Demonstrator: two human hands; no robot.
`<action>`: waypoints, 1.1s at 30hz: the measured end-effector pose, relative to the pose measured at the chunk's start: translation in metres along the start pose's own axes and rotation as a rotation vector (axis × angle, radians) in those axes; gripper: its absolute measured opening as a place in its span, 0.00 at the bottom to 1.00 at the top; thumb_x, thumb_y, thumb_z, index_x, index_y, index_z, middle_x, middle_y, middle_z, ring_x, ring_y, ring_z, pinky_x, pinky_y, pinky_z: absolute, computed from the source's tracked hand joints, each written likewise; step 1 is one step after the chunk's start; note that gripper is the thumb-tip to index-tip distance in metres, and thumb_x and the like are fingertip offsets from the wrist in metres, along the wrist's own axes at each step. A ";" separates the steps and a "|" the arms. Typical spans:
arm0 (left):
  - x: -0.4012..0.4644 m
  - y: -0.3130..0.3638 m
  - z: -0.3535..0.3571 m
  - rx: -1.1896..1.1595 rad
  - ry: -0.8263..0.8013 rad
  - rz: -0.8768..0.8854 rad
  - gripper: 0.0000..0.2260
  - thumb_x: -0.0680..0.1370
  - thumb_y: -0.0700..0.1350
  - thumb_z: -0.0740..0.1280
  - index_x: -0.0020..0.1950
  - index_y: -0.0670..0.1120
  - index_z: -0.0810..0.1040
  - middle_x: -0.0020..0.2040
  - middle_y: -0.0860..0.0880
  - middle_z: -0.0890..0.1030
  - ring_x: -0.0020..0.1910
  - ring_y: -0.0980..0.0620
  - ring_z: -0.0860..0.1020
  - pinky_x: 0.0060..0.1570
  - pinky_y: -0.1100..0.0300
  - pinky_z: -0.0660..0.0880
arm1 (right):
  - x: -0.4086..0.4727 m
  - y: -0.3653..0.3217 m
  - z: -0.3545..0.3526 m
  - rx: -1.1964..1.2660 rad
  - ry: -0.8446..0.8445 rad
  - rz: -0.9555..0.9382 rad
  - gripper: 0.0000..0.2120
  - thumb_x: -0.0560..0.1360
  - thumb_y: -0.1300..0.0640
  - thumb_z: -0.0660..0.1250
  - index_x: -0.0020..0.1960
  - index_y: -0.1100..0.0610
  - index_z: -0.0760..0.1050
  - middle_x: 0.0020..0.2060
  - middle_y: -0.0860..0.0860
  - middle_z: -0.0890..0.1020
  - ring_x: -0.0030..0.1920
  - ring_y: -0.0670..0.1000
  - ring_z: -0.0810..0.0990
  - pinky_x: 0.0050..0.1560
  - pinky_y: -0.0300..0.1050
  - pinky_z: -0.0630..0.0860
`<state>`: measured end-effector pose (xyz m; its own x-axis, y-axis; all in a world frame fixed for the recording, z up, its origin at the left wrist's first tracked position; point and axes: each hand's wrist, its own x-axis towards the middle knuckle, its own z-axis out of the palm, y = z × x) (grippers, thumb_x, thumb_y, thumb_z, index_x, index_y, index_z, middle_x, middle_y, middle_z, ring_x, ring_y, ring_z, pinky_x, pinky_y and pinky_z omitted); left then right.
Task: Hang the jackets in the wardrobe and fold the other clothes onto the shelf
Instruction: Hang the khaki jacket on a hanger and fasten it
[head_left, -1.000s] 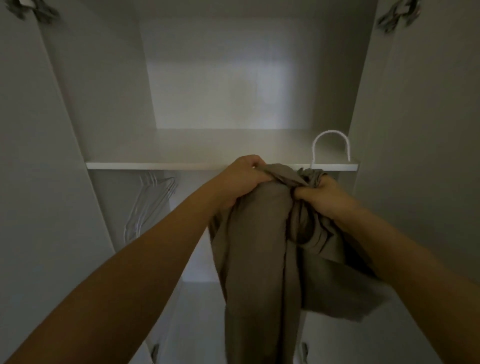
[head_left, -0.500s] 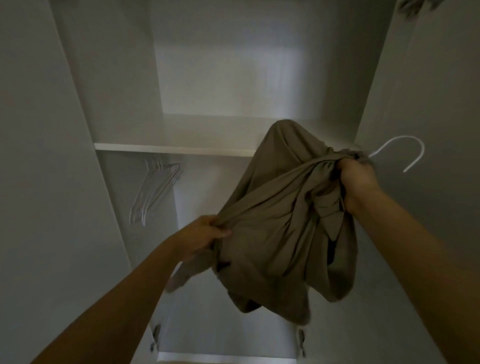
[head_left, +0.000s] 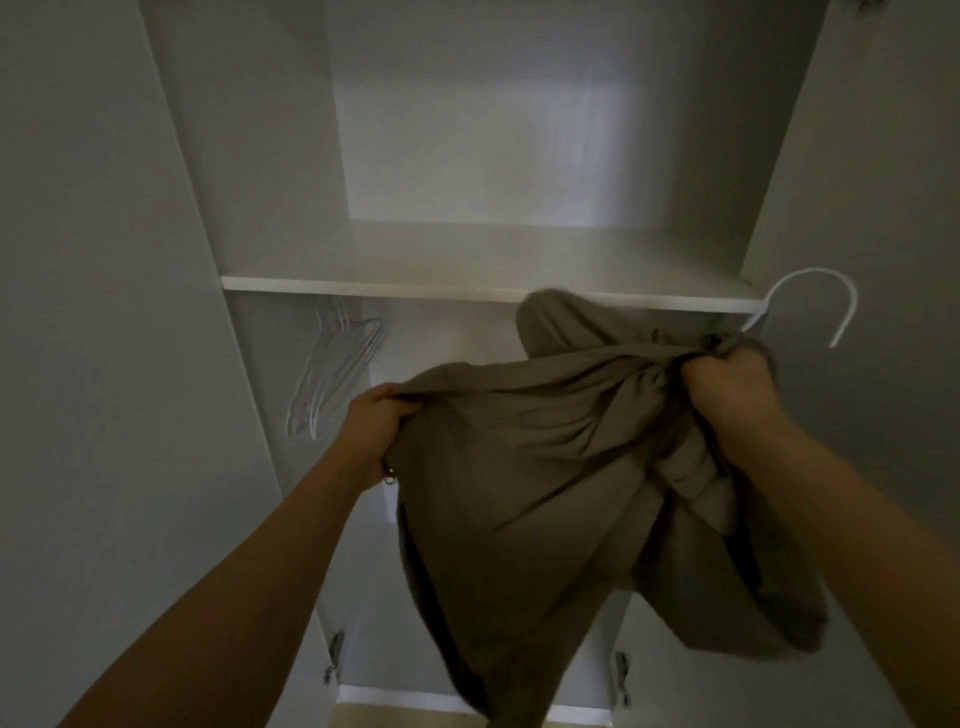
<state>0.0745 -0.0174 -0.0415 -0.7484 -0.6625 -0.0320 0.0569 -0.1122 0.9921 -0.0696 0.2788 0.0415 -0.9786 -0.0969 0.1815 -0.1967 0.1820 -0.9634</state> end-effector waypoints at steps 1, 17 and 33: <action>0.002 0.009 0.000 0.097 -0.083 0.052 0.08 0.75 0.37 0.69 0.44 0.49 0.84 0.42 0.46 0.85 0.45 0.44 0.83 0.40 0.55 0.81 | -0.002 0.009 -0.003 -0.115 -0.013 0.007 0.09 0.71 0.66 0.61 0.48 0.69 0.75 0.43 0.63 0.81 0.44 0.62 0.80 0.47 0.53 0.79; -0.041 0.076 0.142 0.852 -0.952 0.369 0.12 0.69 0.44 0.67 0.47 0.38 0.82 0.45 0.38 0.80 0.43 0.49 0.78 0.51 0.52 0.77 | -0.047 0.051 -0.027 0.435 -0.673 0.376 0.21 0.69 0.51 0.73 0.58 0.61 0.79 0.55 0.59 0.83 0.55 0.58 0.82 0.52 0.50 0.78; -0.035 0.080 0.181 0.504 -0.831 0.317 0.07 0.72 0.34 0.66 0.43 0.42 0.82 0.42 0.45 0.81 0.44 0.48 0.79 0.50 0.54 0.77 | -0.055 0.045 0.003 0.129 -0.618 0.128 0.18 0.68 0.58 0.76 0.57 0.57 0.79 0.50 0.53 0.84 0.52 0.53 0.83 0.58 0.53 0.79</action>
<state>-0.0143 0.1311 0.0611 -0.9798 0.1372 0.1455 0.1913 0.4305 0.8821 -0.0247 0.2897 -0.0123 -0.7709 -0.6353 -0.0465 -0.0344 0.1144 -0.9928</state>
